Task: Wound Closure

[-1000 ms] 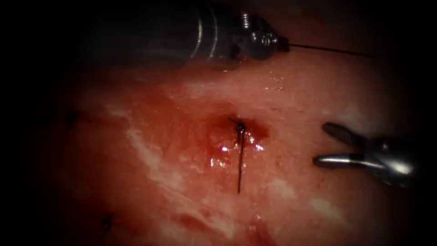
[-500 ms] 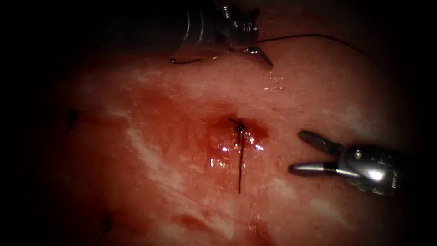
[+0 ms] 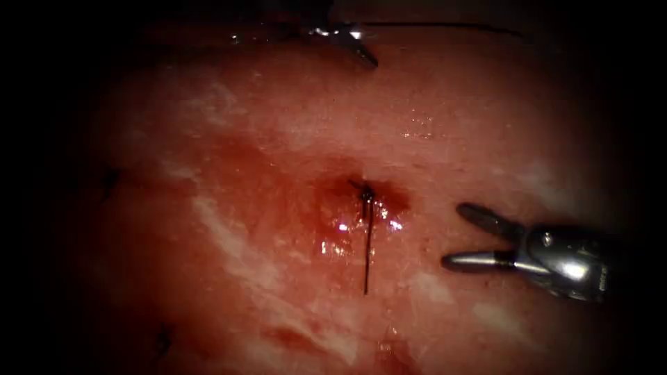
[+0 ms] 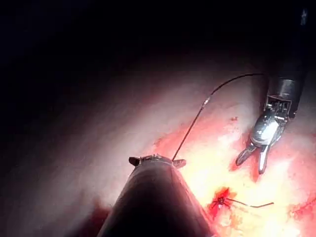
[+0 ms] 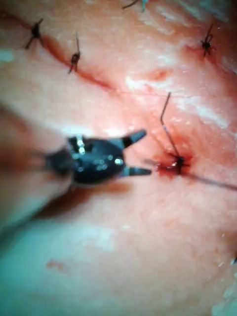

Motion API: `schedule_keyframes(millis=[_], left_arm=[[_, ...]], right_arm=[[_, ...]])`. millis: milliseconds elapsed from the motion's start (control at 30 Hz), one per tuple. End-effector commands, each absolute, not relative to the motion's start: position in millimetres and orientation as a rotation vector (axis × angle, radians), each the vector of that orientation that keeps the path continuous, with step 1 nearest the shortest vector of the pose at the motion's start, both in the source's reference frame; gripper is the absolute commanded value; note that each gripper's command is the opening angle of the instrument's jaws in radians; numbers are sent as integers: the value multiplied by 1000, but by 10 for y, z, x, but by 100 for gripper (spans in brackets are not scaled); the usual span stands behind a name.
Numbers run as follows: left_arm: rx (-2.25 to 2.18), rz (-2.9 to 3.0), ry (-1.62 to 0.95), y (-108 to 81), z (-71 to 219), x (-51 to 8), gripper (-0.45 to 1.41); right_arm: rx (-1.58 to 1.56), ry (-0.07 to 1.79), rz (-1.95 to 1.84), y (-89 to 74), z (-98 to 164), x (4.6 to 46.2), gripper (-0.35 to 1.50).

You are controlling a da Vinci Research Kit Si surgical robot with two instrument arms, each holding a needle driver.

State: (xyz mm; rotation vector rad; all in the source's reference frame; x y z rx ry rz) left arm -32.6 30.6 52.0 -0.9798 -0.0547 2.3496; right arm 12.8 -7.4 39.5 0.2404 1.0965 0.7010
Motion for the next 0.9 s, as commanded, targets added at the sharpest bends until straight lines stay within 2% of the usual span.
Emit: schedule_keyframes(millis=[33, 133, 300, 500, 900], left_arm=[[-1010, 2347, -53, 301, 513, -316, 104], [-1024, 2348, -74, 287, 497, -299, 104], [-1008, 2366, -62, 267, 483, -277, 94], [-1006, 2383, -7, 236, 512, -279, 98], [-1042, 2465, -123, 139, 510, -300, 91]], right_arm=[[244, 1097, 700, -85, 400, 133, 113], [245, 1097, 699, -86, 399, 133, 113], [248, 1100, 698, -86, 398, 136, 113], [258, 1109, 686, -94, 394, 142, 115], [289, 1110, 662, -100, 382, 138, 109]])
